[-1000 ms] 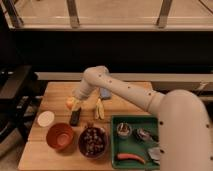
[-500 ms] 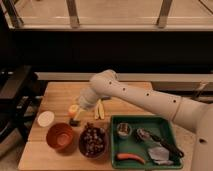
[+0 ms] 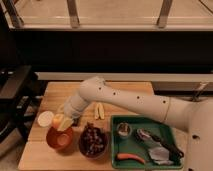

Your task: Place apple in red bowl

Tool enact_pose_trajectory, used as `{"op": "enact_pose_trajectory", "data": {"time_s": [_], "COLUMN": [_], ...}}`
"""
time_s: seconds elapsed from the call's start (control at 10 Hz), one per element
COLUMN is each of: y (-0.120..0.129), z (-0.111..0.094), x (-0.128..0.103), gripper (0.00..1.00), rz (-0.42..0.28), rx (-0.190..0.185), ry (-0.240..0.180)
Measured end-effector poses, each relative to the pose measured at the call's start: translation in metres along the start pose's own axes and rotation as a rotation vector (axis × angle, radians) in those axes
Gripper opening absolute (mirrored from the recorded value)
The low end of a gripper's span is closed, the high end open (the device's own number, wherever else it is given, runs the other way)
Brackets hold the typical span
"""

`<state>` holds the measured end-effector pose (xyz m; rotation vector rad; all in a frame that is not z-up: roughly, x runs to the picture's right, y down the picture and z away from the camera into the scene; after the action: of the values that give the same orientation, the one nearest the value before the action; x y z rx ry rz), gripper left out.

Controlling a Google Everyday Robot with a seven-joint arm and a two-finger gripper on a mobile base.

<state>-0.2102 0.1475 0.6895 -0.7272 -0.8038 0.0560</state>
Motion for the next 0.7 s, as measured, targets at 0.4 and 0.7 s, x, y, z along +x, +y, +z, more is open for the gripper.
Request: {"op": "enact_pose_trajectory", "data": {"time_s": [0.4,0.7], "y": [0.011,0.014], "z": [0.03,0.038], "x": [0.013,0.018], "gripper": [0.77,0.8], "rz": [0.063,0.087], "rx": [-0.048,-0.061], "ry": [-0.038,-0.047]}}
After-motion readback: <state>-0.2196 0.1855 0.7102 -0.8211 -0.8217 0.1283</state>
